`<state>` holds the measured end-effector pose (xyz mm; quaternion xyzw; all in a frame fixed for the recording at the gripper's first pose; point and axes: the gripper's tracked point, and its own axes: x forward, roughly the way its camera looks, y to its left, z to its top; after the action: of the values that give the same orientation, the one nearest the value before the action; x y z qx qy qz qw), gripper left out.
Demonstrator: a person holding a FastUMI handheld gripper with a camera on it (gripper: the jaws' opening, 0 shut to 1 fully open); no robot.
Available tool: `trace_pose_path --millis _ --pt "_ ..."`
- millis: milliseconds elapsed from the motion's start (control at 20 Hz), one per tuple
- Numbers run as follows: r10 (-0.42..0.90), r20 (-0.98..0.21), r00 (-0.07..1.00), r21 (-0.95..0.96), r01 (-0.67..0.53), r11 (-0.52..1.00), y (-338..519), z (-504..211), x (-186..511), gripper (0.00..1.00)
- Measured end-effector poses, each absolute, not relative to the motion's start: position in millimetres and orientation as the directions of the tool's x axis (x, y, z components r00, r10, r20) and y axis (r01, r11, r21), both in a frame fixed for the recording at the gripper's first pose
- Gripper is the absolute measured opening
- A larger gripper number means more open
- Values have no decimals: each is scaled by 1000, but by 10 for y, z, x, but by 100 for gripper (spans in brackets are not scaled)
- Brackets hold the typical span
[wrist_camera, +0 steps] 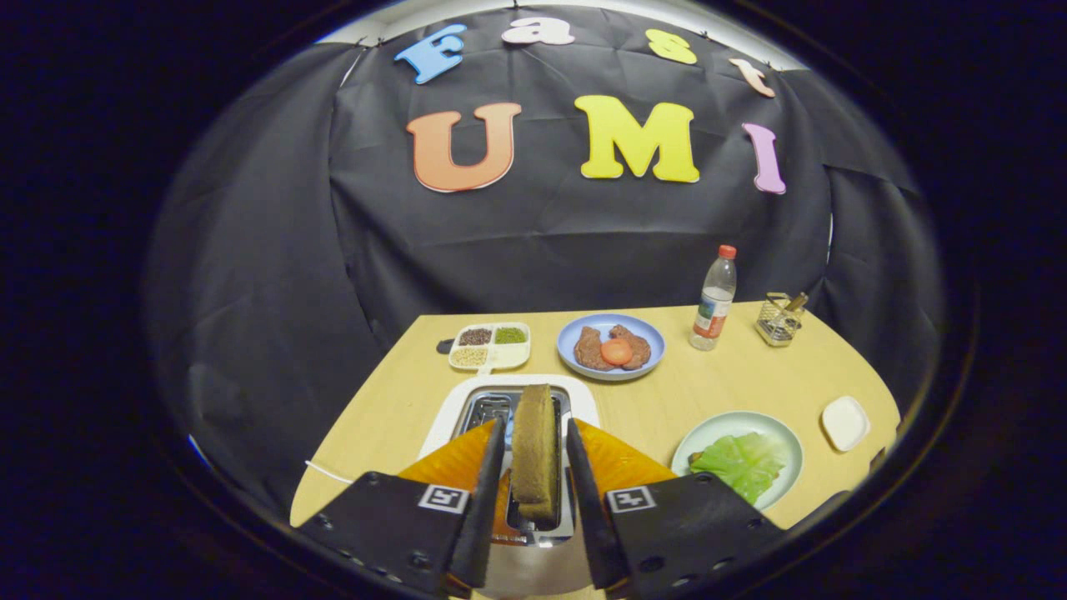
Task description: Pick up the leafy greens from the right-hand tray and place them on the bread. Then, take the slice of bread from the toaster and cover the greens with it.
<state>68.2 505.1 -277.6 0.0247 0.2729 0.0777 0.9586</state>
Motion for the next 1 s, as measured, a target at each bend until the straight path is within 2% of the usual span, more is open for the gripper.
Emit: trace_pose_path --millis 100,300,350,400,800,1000 --pt "148 -522 840 80 -125 989 5037 -2793 693 26" --pt "189 -542 819 105 -157 982 5105 -2798 678 11" --pt "195 -548 814 106 -164 981 5098 -2786 680 11" --pt "214 -545 810 126 -173 977 5085 -2751 673 3" --pt "354 -473 807 276 -246 929 4836 -1876 548 2" --pt "349 -447 824 308 -225 924 4375 -1559 594 2"
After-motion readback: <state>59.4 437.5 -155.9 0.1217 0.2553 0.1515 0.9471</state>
